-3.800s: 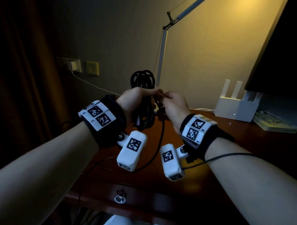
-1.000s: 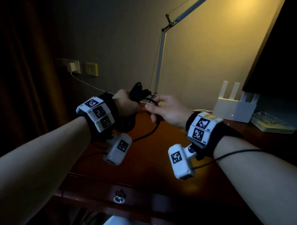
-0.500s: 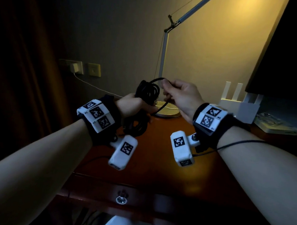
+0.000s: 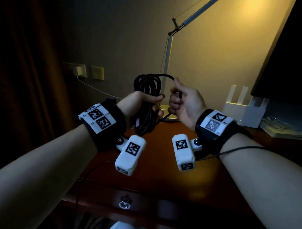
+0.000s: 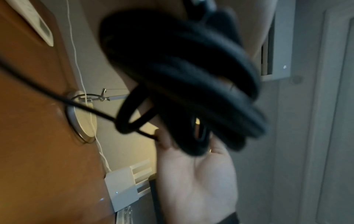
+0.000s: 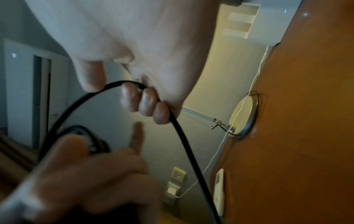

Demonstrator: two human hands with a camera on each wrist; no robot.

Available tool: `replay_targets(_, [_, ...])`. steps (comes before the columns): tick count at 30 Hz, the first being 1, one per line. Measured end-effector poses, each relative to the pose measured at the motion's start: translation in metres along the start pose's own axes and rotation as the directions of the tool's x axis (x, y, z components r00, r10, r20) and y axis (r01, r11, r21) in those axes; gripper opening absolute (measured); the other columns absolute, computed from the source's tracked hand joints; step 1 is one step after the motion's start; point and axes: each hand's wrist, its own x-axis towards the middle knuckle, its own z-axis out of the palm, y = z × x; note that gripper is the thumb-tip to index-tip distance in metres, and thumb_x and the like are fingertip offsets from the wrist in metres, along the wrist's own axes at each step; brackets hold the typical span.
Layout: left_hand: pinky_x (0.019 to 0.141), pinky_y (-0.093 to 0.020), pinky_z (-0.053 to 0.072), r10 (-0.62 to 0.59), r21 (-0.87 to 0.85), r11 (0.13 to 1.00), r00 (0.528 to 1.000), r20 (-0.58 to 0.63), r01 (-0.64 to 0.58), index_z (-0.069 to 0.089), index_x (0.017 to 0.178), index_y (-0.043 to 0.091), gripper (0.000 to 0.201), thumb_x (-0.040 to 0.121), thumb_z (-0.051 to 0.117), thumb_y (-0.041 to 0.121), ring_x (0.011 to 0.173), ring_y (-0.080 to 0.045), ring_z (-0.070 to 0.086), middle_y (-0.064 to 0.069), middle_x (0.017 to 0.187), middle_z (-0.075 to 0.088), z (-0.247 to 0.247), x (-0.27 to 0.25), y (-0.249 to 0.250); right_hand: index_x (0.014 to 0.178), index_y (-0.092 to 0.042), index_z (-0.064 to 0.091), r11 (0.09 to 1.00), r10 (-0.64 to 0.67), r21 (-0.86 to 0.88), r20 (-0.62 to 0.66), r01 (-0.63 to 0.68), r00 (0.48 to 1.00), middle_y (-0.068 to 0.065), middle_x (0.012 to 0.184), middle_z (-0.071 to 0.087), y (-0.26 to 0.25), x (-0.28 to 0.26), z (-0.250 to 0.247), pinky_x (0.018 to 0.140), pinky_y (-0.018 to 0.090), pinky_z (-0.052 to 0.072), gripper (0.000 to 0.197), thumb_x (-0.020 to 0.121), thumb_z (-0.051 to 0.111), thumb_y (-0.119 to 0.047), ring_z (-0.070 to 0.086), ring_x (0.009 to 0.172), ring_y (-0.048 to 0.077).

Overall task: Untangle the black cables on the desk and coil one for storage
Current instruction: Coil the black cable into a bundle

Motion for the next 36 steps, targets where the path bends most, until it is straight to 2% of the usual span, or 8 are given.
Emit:
replay_targets(4, [0.055,-0.026,0.037,-0.006,0.006,1.000,1.000,-0.010,0.006,0.050,0.076,0.010,0.028,0.089,0.056,0.034,0.056,-0.018,0.050,-0.006,0.064,0.055,0.004,-0.002,-0.001,0.079,-0.013,0.048,0.997,-0.017,0.079,-0.092,0.024,0.996,0.003,0.066,0.045,-0.004,0.001,0.004,0.047,0.025,0.025,0.017,0.094,0.050,-0.021,0.034,0.052,0.013])
replay_targets(10, [0.055,-0.029,0.035,-0.015,0.046,0.999,1.000,-0.017,0.016,0.053,0.062,0.010,0.041,0.087,0.059,0.043,0.056,-0.022,0.049,-0.009,0.067,0.057,0.012,0.002,-0.002,0.070,-0.019,0.063,0.944,-0.143,-0.324,-0.226,0.064,0.963,0.003,0.079,0.063,0.004,0.002,0.003,0.045,0.024,0.039,0.014,0.081,0.067,-0.012,0.056,0.068,0.017])
replay_targets(14, [0.059,-0.030,0.046,0.065,0.048,0.997,0.971,-0.230,-0.055,0.066,0.095,0.006,0.040,0.080,0.069,0.042,0.060,-0.022,0.061,-0.008,0.070,0.061,0.012,0.013,-0.002,0.081,-0.017,0.075,0.919,-0.185,-0.383,-0.207,0.095,0.961,0.004,0.084,0.072,0.014,-0.001,0.003,0.053,0.024,0.049,0.009,0.083,0.067,-0.014,0.064,0.077,0.016])
replay_targets(20, [0.066,-0.034,0.057,0.051,-0.064,0.995,0.925,-0.376,-0.081,0.070,0.099,0.002,0.031,0.084,0.068,0.029,0.073,-0.026,0.069,-0.016,0.091,0.071,0.018,0.020,0.000,0.116,-0.013,0.068,0.960,-0.062,-0.276,-0.017,0.055,0.998,0.017,0.112,0.069,0.025,-0.006,0.005,0.091,0.046,0.054,0.036,0.082,0.058,-0.012,0.066,0.102,0.030])
replay_targets(23, [0.053,-0.027,0.053,0.025,-0.063,0.996,0.887,-0.461,-0.061,0.069,0.100,0.006,0.034,0.083,0.070,0.035,0.060,-0.022,0.068,-0.013,0.085,0.070,0.018,0.023,0.003,0.133,-0.014,0.054,0.960,0.037,-0.278,0.006,-0.033,0.999,0.012,0.124,0.063,0.031,-0.003,0.003,0.101,0.047,0.046,0.063,0.079,0.062,-0.045,0.061,0.112,0.027])
replay_targets(26, [0.042,-0.018,0.045,0.042,-0.032,0.997,0.845,-0.533,-0.070,0.066,0.105,0.008,0.036,0.086,0.066,0.039,0.057,-0.017,0.062,-0.008,0.079,0.064,0.015,0.020,0.011,0.117,-0.013,0.064,0.951,0.217,-0.246,0.098,-0.188,0.971,0.009,0.101,0.070,0.039,-0.009,-0.004,0.088,0.044,0.049,0.054,0.093,0.044,-0.058,0.067,0.091,0.025])
replay_targets(32, [0.068,-0.032,0.050,0.031,-0.216,0.970,0.937,-0.349,-0.113,0.061,0.096,0.011,0.026,0.091,0.060,0.037,0.081,-0.020,0.060,-0.005,0.089,0.061,0.016,0.019,0.014,0.124,-0.010,0.056,0.960,0.271,-0.125,0.193,-0.250,0.943,0.018,0.114,0.066,0.051,-0.011,-0.008,0.072,0.040,0.047,0.043,0.099,0.033,-0.035,0.061,0.101,0.031])
replay_targets(36, [0.074,-0.033,0.052,0.044,-0.404,0.903,0.968,-0.248,-0.144,0.052,0.089,0.011,0.019,0.097,0.052,0.029,0.087,-0.021,0.065,-0.004,0.083,0.061,0.014,0.017,0.016,0.110,-0.012,0.057,0.961,0.276,-0.057,0.224,-0.270,0.935,0.004,0.081,0.060,0.047,-0.012,-0.006,0.061,0.031,0.048,0.048,0.099,0.033,-0.051,0.056,0.071,0.020])
